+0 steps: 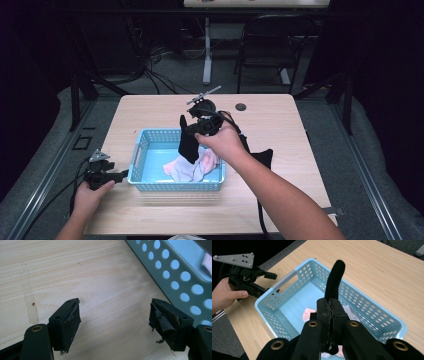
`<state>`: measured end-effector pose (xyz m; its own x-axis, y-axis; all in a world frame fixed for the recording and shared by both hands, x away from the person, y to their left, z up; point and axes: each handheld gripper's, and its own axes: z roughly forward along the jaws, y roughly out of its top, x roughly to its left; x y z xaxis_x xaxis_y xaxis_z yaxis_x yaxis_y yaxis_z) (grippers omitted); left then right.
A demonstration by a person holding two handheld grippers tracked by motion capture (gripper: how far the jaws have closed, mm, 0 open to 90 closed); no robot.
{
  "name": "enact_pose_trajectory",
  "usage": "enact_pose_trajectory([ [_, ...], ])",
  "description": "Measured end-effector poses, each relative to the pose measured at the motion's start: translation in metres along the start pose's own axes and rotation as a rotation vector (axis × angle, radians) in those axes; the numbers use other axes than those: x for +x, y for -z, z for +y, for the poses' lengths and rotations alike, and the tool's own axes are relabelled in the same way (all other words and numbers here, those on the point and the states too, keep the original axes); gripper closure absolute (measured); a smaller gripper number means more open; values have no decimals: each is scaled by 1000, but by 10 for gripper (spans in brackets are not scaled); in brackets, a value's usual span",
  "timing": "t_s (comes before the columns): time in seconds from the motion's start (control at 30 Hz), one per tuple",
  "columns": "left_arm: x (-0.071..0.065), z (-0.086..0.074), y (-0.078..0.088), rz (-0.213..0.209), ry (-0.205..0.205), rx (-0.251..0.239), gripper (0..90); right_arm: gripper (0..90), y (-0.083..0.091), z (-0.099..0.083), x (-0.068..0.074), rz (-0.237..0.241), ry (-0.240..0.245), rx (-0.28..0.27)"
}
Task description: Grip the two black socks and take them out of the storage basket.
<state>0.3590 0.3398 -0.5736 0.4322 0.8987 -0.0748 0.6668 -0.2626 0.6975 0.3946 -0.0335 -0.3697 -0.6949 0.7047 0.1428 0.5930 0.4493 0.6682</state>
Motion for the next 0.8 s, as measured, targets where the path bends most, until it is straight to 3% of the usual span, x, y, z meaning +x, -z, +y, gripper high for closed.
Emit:
enact_pose_trajectory([
  [0.37,0,0,0,1,-2,4,247,876,37,-8,-17,-48,-26,-49],
  [0.8,-1,0,-1,3,-4,6,247,880,83,-28,-49,-130,-109,-116],
])
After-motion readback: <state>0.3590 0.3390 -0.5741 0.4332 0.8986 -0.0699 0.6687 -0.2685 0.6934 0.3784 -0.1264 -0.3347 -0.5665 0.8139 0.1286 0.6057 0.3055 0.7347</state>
